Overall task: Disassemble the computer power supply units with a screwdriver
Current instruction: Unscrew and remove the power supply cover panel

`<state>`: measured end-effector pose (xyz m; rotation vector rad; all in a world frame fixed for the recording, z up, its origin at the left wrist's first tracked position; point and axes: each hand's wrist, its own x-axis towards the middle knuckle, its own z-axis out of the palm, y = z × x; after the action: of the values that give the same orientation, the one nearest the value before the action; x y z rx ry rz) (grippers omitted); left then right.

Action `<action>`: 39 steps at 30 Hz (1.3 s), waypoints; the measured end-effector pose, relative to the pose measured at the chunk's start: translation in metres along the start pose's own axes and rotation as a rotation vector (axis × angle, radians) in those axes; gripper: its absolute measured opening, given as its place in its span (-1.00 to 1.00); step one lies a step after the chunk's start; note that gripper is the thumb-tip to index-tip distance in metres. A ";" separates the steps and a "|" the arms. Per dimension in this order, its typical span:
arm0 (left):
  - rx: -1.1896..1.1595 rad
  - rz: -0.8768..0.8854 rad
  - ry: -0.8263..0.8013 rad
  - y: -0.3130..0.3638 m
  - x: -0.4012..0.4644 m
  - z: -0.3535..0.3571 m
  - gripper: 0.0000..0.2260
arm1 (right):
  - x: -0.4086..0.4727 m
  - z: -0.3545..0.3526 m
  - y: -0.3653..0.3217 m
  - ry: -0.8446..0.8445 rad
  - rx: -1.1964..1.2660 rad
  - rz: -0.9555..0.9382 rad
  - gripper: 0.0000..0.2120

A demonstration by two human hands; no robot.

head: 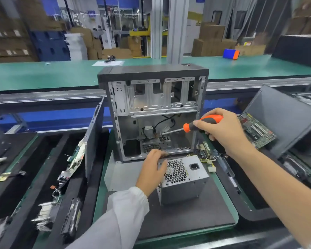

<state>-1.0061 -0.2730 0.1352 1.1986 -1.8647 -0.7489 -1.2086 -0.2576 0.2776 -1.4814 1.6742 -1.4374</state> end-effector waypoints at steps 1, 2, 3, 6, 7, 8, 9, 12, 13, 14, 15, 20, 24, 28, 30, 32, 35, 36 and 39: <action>0.046 -0.003 -0.037 0.006 0.008 0.008 -0.81 | 0.002 -0.002 0.003 0.001 0.019 0.004 -0.77; 0.095 -0.019 -0.088 0.011 0.016 0.016 -0.78 | 0.004 -0.003 0.007 0.000 0.028 0.004 -0.78; 0.143 -0.043 -0.149 0.015 0.023 0.024 -0.75 | 0.006 -0.005 0.010 0.000 0.034 -0.002 -0.79; 0.328 -0.111 -0.288 0.029 0.046 0.043 -0.75 | 0.011 -0.009 0.021 0.027 -0.006 -0.092 -0.83; 0.361 -0.136 -0.302 0.032 0.053 0.047 -0.75 | 0.012 -0.011 0.024 0.042 -0.041 -0.143 -0.84; 0.354 -0.160 -0.315 0.033 0.059 0.051 -0.73 | 0.014 -0.013 0.027 0.058 -0.065 -0.190 -0.83; 0.323 -0.179 -0.338 0.033 0.064 0.054 -0.69 | 0.014 -0.015 0.029 0.069 -0.072 -0.228 -0.82; 0.274 -0.218 -0.419 0.030 0.072 0.060 -0.60 | 0.014 -0.021 0.035 0.068 -0.029 -0.267 -0.76; 0.279 -0.220 -0.431 0.027 0.073 0.061 -0.59 | 0.014 -0.022 0.037 0.055 -0.016 -0.263 -0.75; 0.294 -0.214 -0.435 0.024 0.073 0.062 -0.58 | 0.013 -0.023 0.039 0.045 -0.001 -0.260 -0.75; 0.314 -0.203 -0.437 0.021 0.072 0.063 -0.58 | 0.013 -0.023 0.040 0.041 0.007 -0.264 -0.74; 0.293 -0.187 -0.415 0.009 0.074 0.064 -0.54 | 0.006 -0.016 0.044 0.009 -0.070 -0.311 -0.77; 0.264 -0.198 -0.411 0.006 0.077 0.064 -0.55 | 0.000 -0.010 0.043 -0.021 -0.029 -0.331 -0.78; 0.280 -0.202 -0.408 0.004 0.077 0.067 -0.51 | 0.001 -0.006 0.045 -0.023 -0.060 -0.337 -0.78; 0.287 -0.209 -0.399 0.003 0.077 0.068 -0.51 | 0.002 -0.006 0.046 -0.013 -0.073 -0.335 -0.77; 0.291 -0.210 -0.392 0.003 0.076 0.068 -0.52 | 0.004 -0.007 0.047 -0.007 -0.079 -0.340 -0.77; 0.298 -0.197 -0.383 0.002 0.076 0.068 -0.50 | 0.006 -0.006 0.048 -0.006 -0.091 -0.343 -0.73; 0.298 -0.192 -0.382 0.002 0.076 0.068 -0.51 | 0.006 -0.005 0.048 -0.004 -0.092 -0.341 -0.72; 0.298 -0.182 -0.384 0.002 0.076 0.068 -0.51 | 0.008 -0.005 0.049 -0.005 -0.103 -0.343 -0.74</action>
<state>-1.0837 -0.3383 0.1236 1.5102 -2.2635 -0.8701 -1.2356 -0.2694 0.2377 -1.9013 1.5652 -1.5336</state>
